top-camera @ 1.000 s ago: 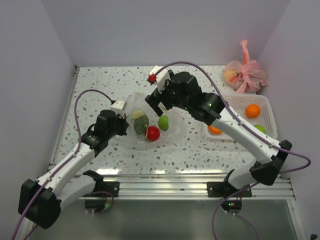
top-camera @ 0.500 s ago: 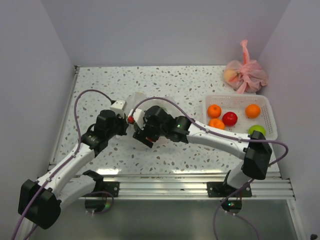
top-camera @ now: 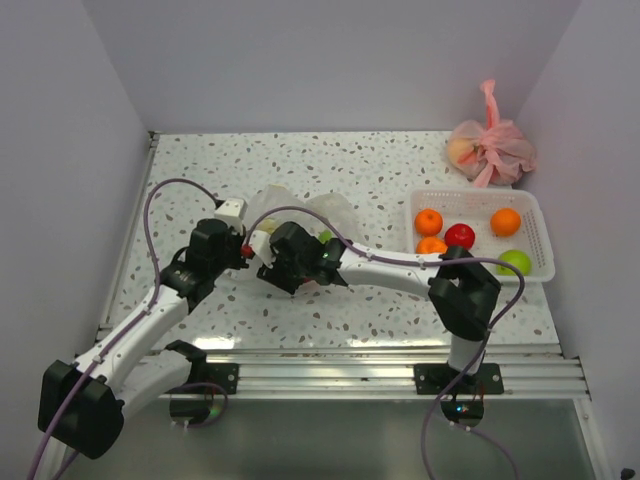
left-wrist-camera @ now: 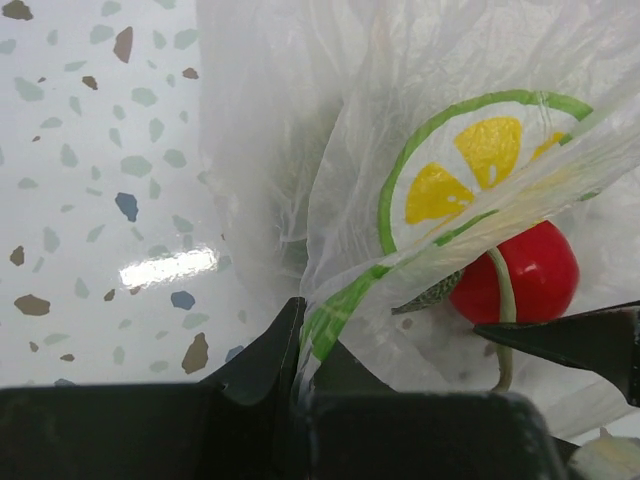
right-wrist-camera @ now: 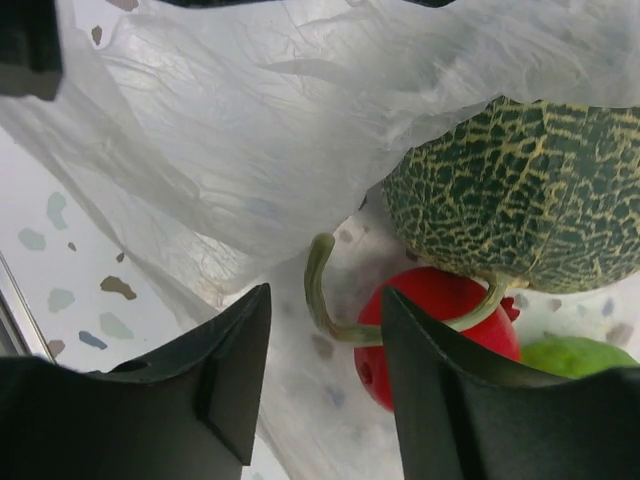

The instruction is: Untie the knot of the plastic bag and take out the fruit

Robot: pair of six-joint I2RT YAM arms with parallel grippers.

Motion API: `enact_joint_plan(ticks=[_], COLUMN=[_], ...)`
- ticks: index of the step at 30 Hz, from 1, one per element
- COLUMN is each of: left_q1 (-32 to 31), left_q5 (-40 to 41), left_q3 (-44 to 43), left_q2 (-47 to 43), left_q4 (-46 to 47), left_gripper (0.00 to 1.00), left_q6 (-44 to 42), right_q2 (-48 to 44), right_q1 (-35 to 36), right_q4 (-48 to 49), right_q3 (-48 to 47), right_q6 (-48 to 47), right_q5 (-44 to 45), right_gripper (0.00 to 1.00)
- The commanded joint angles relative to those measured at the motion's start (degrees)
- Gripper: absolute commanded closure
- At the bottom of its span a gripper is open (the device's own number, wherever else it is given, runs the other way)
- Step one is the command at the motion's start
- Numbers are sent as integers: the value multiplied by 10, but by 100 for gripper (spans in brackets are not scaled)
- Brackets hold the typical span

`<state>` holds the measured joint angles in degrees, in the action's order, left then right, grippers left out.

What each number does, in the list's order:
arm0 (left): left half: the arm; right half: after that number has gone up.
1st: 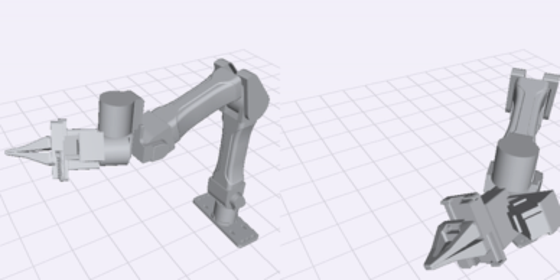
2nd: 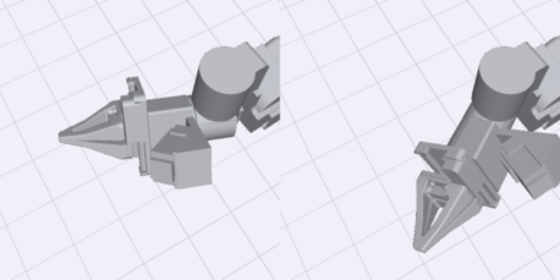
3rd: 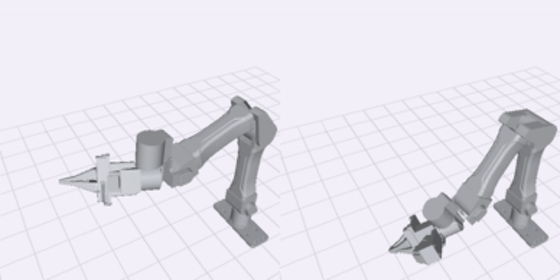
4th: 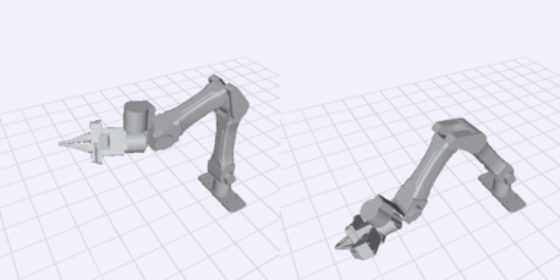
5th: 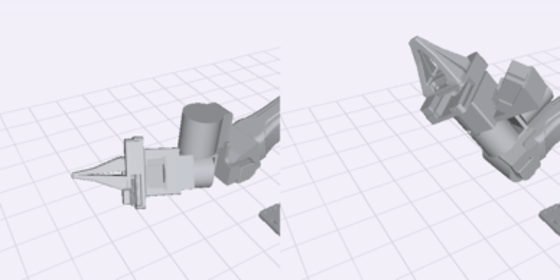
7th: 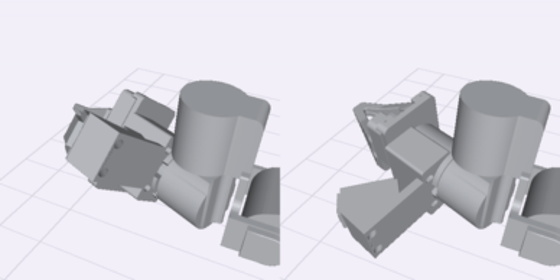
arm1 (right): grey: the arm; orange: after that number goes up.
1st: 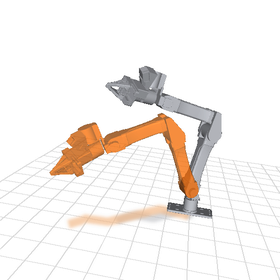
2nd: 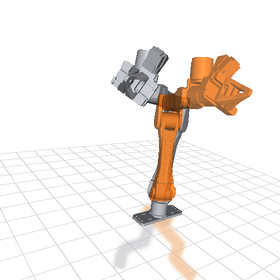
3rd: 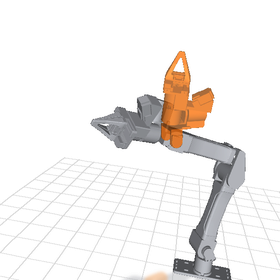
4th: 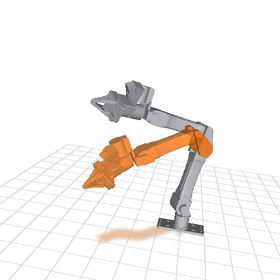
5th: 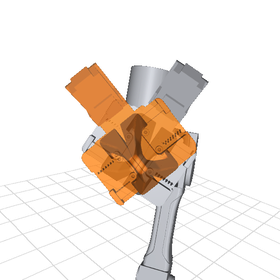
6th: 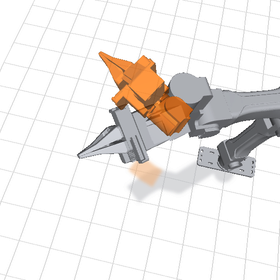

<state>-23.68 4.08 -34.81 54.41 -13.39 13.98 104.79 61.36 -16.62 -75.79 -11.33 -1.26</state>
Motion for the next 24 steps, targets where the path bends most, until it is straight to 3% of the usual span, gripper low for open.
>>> enact_joint_plan(ticks=[1,3,4,11,24], left_q1=[-8,-8,-8,-8,-8], left_q5=[-17,-17,-17,-14,-4], left_q3=[-5,-4,-4,-6,-6], left_q2=[-8,-7,-8,-8,-6], left_q4=[20,20,20,21,16], left_gripper=[100,100,100,100,100], left_q6=[-2,-3,-2,-3,0], right_q2=[23,23,20,-36,-177], right_q1=[-2,-5,-6,-15,-20], right_q4=[50,58,60,44,-49], right_q3=[-35,-31,-25,-16,-117], right_q6=[-11,-11,-11,-13,-24], right_q5=[-5,-6,-7,-13,-9], right_gripper=[50,59,68,100,100])
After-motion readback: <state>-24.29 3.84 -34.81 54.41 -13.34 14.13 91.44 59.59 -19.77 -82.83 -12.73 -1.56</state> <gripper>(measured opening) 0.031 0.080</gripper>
